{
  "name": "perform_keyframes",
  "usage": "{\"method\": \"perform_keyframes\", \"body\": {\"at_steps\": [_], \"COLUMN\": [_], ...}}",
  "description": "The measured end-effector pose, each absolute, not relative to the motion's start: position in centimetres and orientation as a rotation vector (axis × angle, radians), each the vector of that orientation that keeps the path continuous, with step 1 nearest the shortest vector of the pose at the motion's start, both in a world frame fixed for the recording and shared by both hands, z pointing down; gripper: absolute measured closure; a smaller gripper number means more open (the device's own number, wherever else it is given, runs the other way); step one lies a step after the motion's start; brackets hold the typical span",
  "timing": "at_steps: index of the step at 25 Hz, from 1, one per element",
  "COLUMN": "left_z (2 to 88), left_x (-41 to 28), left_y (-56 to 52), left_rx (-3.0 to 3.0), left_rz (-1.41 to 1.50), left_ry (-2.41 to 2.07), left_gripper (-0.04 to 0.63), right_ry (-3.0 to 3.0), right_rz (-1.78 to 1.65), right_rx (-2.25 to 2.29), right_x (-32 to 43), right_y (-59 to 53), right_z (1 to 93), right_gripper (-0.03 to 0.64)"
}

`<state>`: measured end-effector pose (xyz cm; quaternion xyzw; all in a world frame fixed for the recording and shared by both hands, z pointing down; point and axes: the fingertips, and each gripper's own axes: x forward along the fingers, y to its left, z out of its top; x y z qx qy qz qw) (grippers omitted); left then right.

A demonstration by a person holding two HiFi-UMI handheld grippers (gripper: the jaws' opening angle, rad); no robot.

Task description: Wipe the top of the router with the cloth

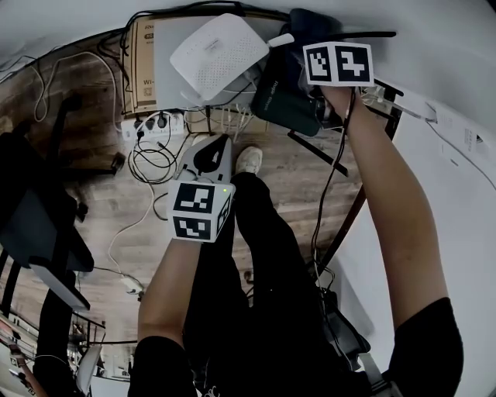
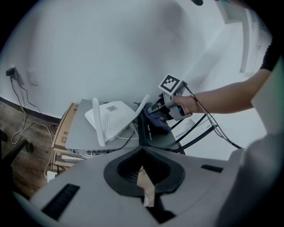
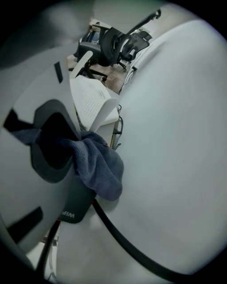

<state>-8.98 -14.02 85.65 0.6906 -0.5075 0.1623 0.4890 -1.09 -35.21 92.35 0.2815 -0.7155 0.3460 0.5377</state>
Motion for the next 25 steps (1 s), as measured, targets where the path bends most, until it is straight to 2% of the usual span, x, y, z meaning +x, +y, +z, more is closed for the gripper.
{"method": "perform_keyframes", "body": {"at_steps": [10,18,25], "left_z": [85.0,85.8,85.9], "left_x": [-6.6,-5.5,-4.1], "left_y": [-14.1,-12.9,-12.5], "left_rx": [1.696,1.671,1.676], "left_rz": [0.392,0.407,0.418], "left_ry": [-1.219,-1.215,-1.205], "left_gripper": [0.598,0.598,0.598], "right_ry": [-1.666,-1.688,-1.696], "right_rz": [0.894,0.593,0.540], "right_rx": [0.506,0.260,0.097], "right_x": [-1.2,-1.4,-1.3], "right_y": [-31.1,-28.8,-26.1], "right_z": [92.2,92.1,91.9], "right_gripper": [0.603,0.603,0.603]}}
